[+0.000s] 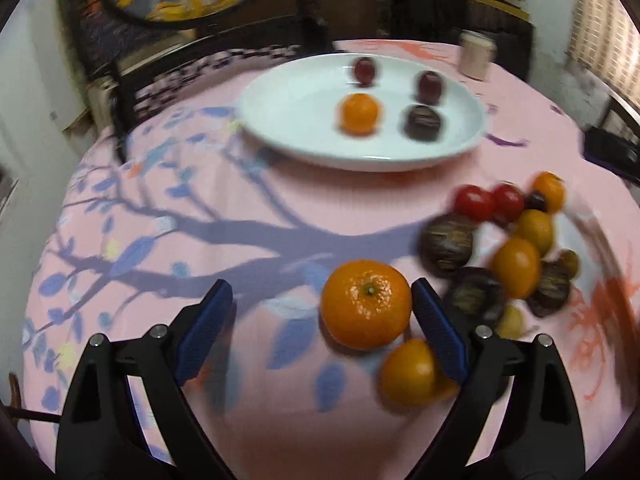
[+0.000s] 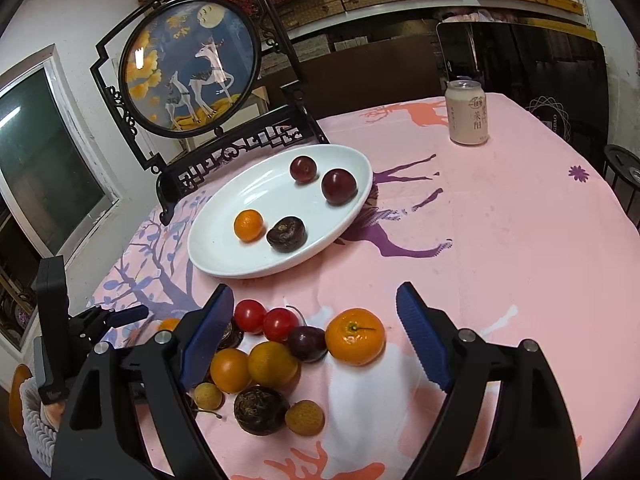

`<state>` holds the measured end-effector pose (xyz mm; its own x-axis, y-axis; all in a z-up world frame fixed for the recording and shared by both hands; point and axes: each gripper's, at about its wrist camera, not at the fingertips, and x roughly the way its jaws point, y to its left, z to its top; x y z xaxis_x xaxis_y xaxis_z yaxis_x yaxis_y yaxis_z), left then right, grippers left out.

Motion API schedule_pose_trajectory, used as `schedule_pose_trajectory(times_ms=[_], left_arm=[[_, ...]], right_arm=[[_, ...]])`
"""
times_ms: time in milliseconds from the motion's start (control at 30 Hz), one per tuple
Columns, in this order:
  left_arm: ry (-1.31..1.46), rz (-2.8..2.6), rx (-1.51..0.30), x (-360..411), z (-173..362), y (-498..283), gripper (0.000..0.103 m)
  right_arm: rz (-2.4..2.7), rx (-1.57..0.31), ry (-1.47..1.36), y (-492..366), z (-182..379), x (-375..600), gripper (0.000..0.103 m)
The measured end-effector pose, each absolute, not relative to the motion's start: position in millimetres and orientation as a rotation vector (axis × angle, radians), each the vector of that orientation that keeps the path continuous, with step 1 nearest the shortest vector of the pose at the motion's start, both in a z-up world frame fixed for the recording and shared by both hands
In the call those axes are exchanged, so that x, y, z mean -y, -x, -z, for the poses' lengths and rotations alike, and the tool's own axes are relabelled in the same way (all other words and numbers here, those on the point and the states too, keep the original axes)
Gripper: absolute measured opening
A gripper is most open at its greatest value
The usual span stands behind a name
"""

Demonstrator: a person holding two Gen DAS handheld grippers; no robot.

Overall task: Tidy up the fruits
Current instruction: 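Grasp a large orange with the left tool while the right tool grasps a tangerine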

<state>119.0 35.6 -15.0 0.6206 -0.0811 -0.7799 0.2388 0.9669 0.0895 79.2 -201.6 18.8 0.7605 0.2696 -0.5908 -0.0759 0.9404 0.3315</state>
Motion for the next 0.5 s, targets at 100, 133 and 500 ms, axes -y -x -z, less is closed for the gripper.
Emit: schedule_pose_trajectory(times_ms=[100,133,500], left_arm=[[-0.156,0.077,-0.872,-54,14,-125,0.09],[-0.141,0.089,-0.882,-55,15,-127,0.089],[-0.141,0.134,-0.915,-48,22,-129,0.062]], right_arm=[[-0.195,-0.695,-0.3,-80,-17,201,0.084],[-0.199,-0.7,-0.301,-80,-17,201,0.084],[-0.24,-0.838,-0.372,-90,13,208,0.069]])
